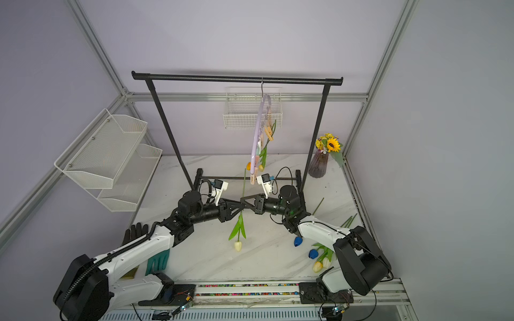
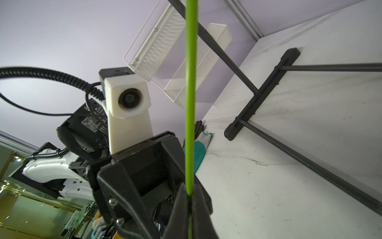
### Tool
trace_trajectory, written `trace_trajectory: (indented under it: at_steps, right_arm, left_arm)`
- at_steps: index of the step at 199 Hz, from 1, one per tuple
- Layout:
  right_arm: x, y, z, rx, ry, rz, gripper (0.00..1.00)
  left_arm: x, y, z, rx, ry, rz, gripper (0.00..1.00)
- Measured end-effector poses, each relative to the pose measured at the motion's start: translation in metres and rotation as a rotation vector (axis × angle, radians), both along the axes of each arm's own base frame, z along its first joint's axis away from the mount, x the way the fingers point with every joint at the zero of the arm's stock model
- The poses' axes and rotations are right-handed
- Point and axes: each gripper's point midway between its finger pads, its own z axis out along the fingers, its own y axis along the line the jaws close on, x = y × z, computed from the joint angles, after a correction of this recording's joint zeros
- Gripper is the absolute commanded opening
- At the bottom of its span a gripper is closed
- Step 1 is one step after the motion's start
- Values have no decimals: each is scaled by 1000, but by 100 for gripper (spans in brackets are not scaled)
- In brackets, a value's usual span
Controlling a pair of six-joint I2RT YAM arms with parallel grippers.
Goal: Dry the flowers on a clothes hanger
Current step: Pick up the flower at the center of the board, then open the clamp at the hanger.
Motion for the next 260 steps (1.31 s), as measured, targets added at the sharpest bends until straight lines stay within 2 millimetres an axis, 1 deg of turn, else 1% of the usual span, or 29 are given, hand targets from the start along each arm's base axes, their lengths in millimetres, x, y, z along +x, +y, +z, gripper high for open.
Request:
trace_trajectory:
  at_steps: [11,30,58,67,82,123,162,180,201,219,229,244,260]
  right_arm:
    - [1,-2,-4,-26,-2,-13,0]
    - [4,-6,-9,-69,-14,-45,0]
    - [11,-16,-16,-158,-36,-122,0]
    - [14,-21,-18,-187,-42,-153,0]
    - [18,-29,-22,-240,-49,-205,0]
    - [32,-62,-33,-402,-63,-389,0]
    - [44,-100,-29,-525,-88,-579,0]
    - [53,-115,-17,-554,-104,-664,0]
    - [67,-132,7,-554,-127,-762,0]
    - [80,-146,34,-535,-150,-836,0]
    - [89,-151,53,-520,-171,-874,0]
    - [103,-155,80,-496,-206,-918,0]
    - [119,-154,105,-472,-237,-943,0]
  left_arm:
    - [2,0,3,4,-10,4,68]
    - [5,0,9,11,-32,14,76]
    - [12,1,24,27,-79,35,82]
    - [16,2,32,30,-105,42,84]
    - [21,4,45,34,-143,58,85]
    - [36,14,74,50,-238,104,89]
    - [49,24,99,73,-324,150,92]
    - [59,30,108,83,-351,177,93]
    - [73,38,114,100,-373,207,93]
    - [88,42,123,109,-388,229,93]
    - [97,43,129,111,-401,238,94]
    - [107,45,137,110,-414,246,94]
    - [118,45,146,105,-424,248,92]
